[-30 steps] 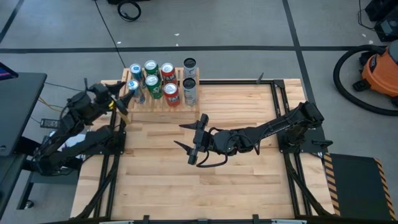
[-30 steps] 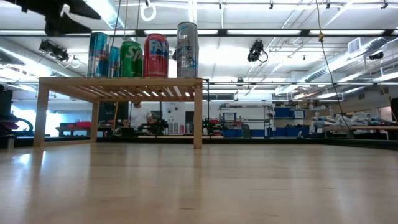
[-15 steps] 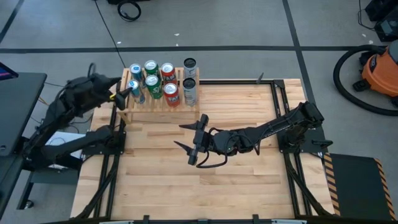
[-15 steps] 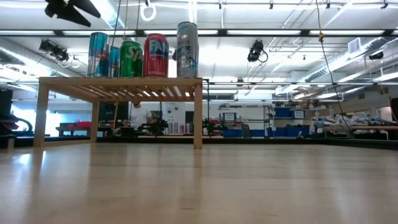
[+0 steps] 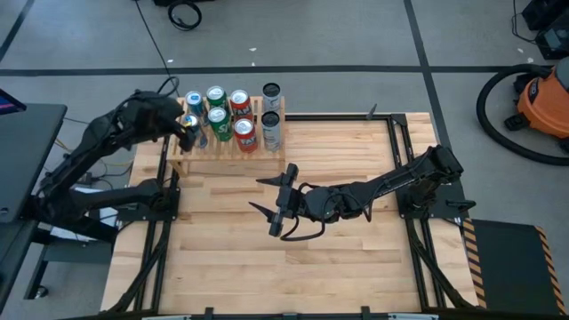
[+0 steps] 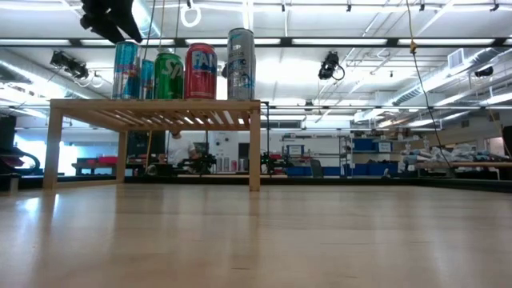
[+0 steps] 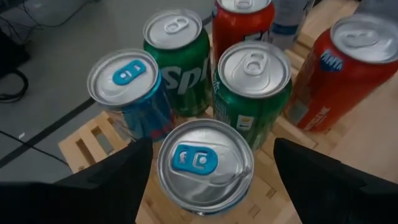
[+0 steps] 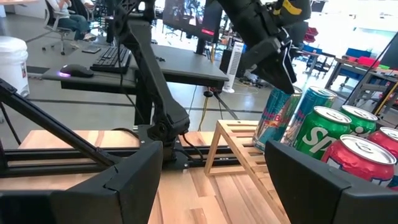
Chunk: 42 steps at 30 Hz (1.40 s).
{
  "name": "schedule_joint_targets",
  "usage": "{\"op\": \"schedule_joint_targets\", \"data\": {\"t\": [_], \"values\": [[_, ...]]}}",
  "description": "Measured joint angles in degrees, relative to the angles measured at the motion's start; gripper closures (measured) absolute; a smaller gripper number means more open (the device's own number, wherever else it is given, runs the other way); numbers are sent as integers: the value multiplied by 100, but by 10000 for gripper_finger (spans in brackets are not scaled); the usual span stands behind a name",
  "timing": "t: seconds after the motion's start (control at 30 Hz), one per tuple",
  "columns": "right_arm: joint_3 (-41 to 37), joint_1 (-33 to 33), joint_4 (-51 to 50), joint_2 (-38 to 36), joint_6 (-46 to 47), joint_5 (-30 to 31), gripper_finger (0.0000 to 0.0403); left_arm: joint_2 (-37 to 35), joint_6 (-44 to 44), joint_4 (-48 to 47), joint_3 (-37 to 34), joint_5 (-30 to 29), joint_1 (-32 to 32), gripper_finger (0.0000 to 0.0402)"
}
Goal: Place canned beverage on shelf
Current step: Put the blue soda can on the shelf
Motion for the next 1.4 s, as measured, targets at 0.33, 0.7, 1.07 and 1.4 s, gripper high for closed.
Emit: {"op": "schedule_joint_targets", "data": {"t": [0.33, 0.7, 1.07, 1.4], "values": [[0, 0, -63, 0, 0, 0, 112, 97, 148, -92, 0, -404, 0, 65], [0, 0, -59, 0, 0, -2, 112, 140, 186, -391, 0, -399, 0, 65], [0, 0, -54, -1, 0, -2, 112, 140, 650, -389, 0, -292, 0, 84], [0, 3, -54, -2, 2, -2, 112, 135, 1060, -362, 0, -268, 0, 151]]}}
